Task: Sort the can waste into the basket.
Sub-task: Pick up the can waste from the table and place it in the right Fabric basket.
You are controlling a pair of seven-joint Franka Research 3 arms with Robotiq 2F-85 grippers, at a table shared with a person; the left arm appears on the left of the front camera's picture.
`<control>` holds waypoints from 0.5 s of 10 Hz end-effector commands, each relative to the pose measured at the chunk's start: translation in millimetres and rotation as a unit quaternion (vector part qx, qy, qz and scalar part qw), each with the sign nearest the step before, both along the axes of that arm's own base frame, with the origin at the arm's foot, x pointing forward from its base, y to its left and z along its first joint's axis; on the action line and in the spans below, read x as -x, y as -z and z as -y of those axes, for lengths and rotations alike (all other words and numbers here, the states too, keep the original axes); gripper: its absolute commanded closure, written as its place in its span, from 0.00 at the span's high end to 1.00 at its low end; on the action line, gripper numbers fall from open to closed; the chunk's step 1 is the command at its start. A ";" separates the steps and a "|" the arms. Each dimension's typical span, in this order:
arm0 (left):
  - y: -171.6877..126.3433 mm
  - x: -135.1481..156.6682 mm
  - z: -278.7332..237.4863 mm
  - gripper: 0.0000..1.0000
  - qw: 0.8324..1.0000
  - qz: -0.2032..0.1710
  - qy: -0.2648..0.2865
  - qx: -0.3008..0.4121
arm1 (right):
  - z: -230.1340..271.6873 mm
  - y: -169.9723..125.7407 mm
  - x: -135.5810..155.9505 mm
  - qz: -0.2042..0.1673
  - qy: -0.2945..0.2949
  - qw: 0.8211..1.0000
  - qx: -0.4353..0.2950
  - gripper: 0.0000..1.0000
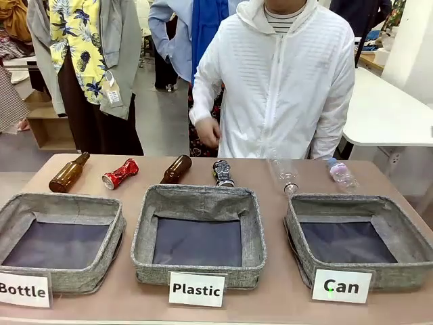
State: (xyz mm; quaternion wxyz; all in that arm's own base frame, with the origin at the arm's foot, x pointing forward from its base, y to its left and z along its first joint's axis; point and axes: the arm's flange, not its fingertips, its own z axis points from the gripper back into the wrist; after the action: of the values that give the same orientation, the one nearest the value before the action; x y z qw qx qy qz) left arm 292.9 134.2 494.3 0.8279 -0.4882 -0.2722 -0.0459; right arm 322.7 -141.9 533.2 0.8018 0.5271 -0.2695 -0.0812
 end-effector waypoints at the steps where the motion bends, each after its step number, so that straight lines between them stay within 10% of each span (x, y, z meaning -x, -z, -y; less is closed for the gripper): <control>1: 48.0 5.9 -19.9 1.00 0.993 -0.036 -0.098 0.063 | 32.1 16.9 -5.7 0.007 0.057 0.998 -0.034 1.00; 5: 73.6 41.9 -54.4 1.00 0.943 -0.100 -0.304 0.098 | 87.8 48.2 16.5 -0.047 0.191 0.980 -0.019 1.00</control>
State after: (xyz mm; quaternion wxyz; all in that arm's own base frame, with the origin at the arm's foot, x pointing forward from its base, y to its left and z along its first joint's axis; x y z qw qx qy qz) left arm 275.9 243.8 430.3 0.7801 -0.4778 -0.3155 0.2523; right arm 304.2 -237.8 483.5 0.7667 0.5049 -0.3091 -0.2483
